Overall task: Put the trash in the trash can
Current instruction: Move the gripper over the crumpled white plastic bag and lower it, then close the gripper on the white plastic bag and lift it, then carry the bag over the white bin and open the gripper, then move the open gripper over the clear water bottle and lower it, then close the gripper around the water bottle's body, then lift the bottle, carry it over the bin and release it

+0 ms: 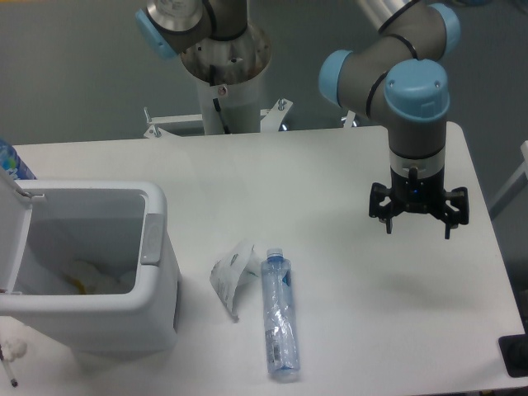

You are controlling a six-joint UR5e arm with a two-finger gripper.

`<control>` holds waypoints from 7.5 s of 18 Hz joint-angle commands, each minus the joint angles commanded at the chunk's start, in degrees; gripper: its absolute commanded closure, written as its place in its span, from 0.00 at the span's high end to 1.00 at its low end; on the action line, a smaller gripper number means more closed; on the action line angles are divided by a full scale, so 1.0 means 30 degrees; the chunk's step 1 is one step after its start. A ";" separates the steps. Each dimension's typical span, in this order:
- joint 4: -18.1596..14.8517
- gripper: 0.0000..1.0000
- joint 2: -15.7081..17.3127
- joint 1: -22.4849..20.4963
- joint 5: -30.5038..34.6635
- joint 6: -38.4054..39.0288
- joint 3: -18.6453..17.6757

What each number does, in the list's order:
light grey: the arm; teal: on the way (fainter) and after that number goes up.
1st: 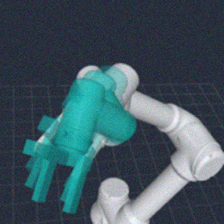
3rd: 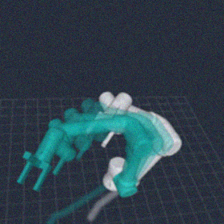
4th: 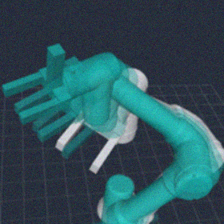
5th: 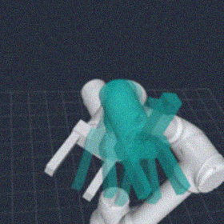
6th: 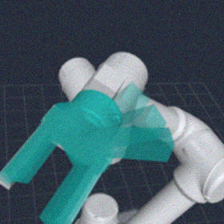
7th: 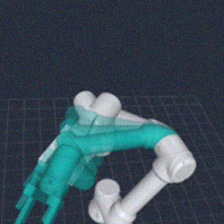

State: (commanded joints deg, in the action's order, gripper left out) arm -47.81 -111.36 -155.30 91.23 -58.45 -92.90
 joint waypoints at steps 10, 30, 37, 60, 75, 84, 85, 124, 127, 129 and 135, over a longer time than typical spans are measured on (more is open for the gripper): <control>0.1289 1.00 0.0352 0.2632 -0.0264 0.4063 -0.1846; 0.1026 0.00 0.1083 0.8176 -0.0322 0.4659 -0.5745; -0.0377 0.00 0.3453 0.6070 -0.4384 0.4863 -0.4721; -0.0471 0.75 0.7090 0.8903 -1.2773 1.2598 0.0204; -0.0381 1.00 0.0449 0.2726 -1.2598 1.3125 0.3539; -0.1839 1.00 -0.4684 0.4569 -0.6625 1.2921 0.5855; -0.2571 1.00 -0.5036 0.4890 -0.6186 1.2862 0.6177; -0.2322 0.03 -0.1850 0.4925 -1.0445 1.4413 0.8904; -0.0562 0.04 -0.0735 0.4542 -1.3061 1.4560 0.8992; 0.0377 0.04 -0.0616 0.4658 -1.3533 1.4793 0.9401; 0.0879 0.05 0.0321 0.6527 -1.5000 1.5791 0.9756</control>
State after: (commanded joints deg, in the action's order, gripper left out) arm -45.18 -110.40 -135.72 46.23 -11.07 -63.63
